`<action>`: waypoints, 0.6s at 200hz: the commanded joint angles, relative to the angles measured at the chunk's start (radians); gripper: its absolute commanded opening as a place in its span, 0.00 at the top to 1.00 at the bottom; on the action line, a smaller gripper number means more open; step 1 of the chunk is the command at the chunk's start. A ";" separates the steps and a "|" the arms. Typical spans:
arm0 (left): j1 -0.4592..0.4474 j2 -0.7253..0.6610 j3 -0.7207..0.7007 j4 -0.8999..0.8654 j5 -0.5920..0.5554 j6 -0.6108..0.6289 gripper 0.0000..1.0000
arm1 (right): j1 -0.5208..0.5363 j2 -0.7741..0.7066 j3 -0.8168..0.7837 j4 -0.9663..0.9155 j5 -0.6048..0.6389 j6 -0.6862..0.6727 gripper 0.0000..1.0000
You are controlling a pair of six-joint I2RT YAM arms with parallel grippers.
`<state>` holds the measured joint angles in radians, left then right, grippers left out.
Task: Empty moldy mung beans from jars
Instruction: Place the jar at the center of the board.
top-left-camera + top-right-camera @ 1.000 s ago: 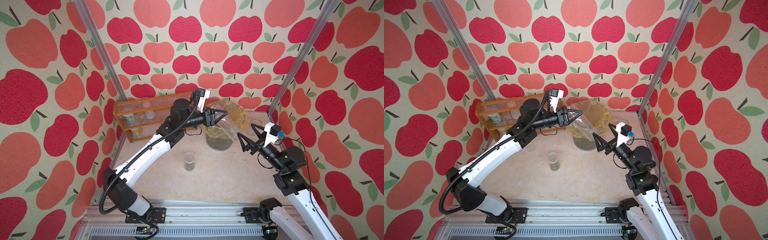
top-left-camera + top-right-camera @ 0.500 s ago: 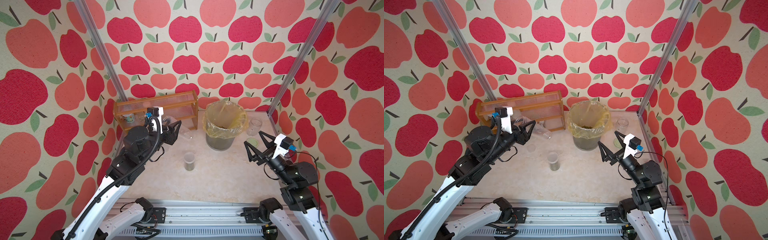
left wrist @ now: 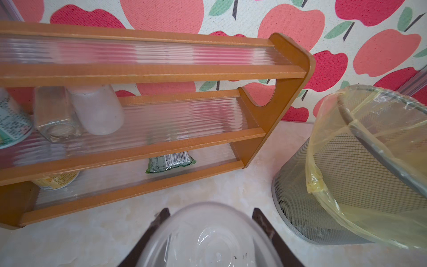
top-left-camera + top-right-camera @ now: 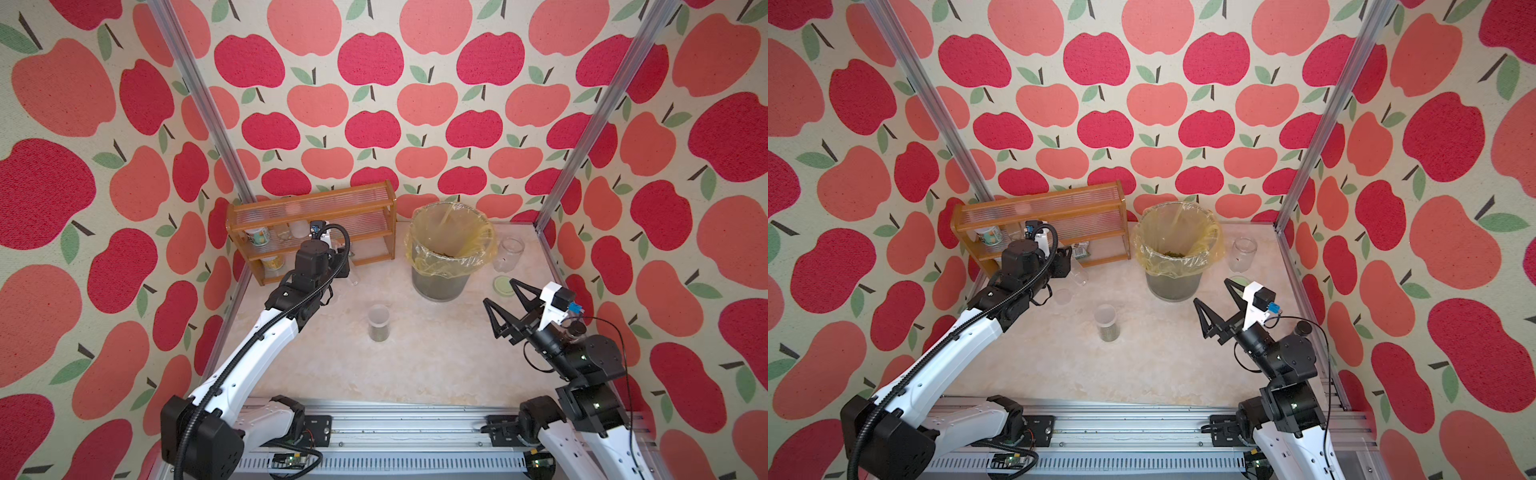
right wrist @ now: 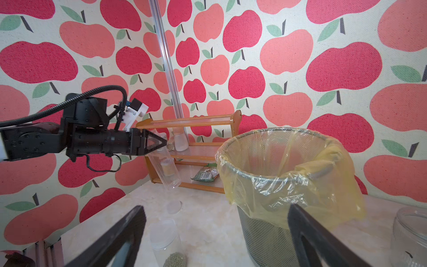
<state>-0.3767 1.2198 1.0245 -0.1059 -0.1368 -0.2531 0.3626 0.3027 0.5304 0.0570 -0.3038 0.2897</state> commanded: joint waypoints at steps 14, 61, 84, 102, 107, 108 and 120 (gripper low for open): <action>0.030 0.132 -0.037 0.231 0.090 -0.020 0.56 | 0.001 -0.048 -0.012 -0.060 0.019 -0.022 0.01; 0.001 0.306 0.042 0.300 0.121 0.010 0.54 | 0.001 -0.066 -0.040 -0.076 0.053 -0.026 0.01; -0.014 0.384 0.089 0.299 0.149 0.023 0.53 | 0.001 -0.063 -0.043 -0.078 0.051 -0.033 0.01; -0.023 0.427 0.112 0.312 0.170 0.027 0.53 | 0.001 -0.063 -0.043 -0.083 0.063 -0.040 0.01; -0.025 0.438 0.119 0.315 0.174 0.028 0.53 | 0.001 -0.061 -0.044 -0.085 0.067 -0.042 0.01; -0.025 0.440 0.120 0.315 0.175 0.028 0.53 | 0.001 -0.061 -0.044 -0.085 0.067 -0.041 0.01; -0.031 0.467 0.144 0.313 0.180 0.031 0.53 | 0.001 -0.059 -0.045 -0.085 0.073 -0.045 0.01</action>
<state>-0.3981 1.6493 1.1057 0.1631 0.0074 -0.2424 0.3626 0.2447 0.4931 -0.0208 -0.2607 0.2699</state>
